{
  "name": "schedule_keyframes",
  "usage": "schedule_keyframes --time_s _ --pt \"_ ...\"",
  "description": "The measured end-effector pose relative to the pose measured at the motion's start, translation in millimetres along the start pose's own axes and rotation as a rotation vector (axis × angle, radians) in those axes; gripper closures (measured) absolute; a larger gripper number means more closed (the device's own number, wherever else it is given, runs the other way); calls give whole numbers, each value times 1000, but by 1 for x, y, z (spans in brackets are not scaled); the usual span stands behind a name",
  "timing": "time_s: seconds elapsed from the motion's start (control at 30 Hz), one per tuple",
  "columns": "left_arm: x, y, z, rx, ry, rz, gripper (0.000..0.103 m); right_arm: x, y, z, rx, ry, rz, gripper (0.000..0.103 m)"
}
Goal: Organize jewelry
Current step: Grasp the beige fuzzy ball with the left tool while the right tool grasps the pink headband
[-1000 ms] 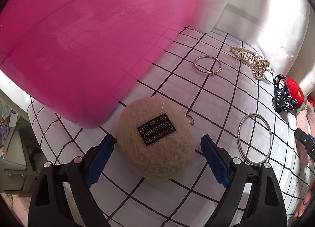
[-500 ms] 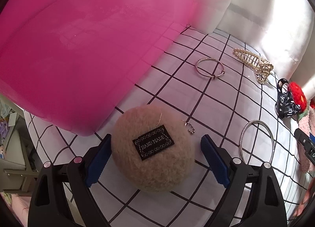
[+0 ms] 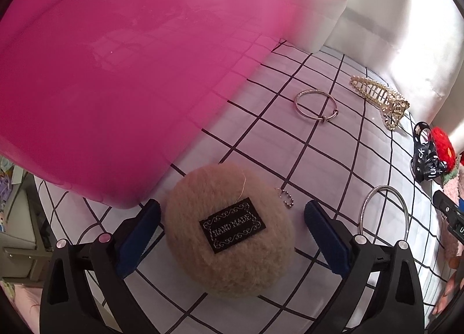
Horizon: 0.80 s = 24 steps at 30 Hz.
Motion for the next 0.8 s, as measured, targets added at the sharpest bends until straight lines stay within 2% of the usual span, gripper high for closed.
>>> schedule_keyframes --time_s 0.1,0.27,0.43,0.5,0.53,0.57,0.63,0.7,0.73,0.8 --pt "2 -1 2 -2 -5 1 5 1 1 1 -6 -33 4 9" --pt "3 -2 3 -7 -4 2 6 0 0 1 6 -26 -4 9" --pt "2 -1 2 -21 0 3 11 -6 -2 0 10 -7 2 11" --pt "-2 2 1 -23 0 3 13 -8 0 -1 7 -12 6 15" --pt "-3 2 1 -24 -1 3 15 -10 1 -1 5 -17 9 21" --pt "-4 3 0 -25 -3 1 18 -12 2 0 3 -26 9 37" --pt "-7 3 0 -21 -6 -5 24 -18 3 1 3 -35 17 57" --pt "-9 3 0 -18 -9 -10 28 -20 6 1 2 -37 37 70" --pt "-11 3 -1 -17 -11 -11 31 -21 10 1 6 -38 59 83" --pt "-13 3 -2 -17 -16 -13 39 -24 13 0 0 -40 55 92"
Point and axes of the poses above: each gripper's, at about its wrist camera, not at the fingertips, and x roughly the way its jaws point, y to its left, z to its top, the point moved 9 cm from there along x, roughly the way its jaws point, and after that the axes turned 13 degrees about -y, right-handed, at the moved point
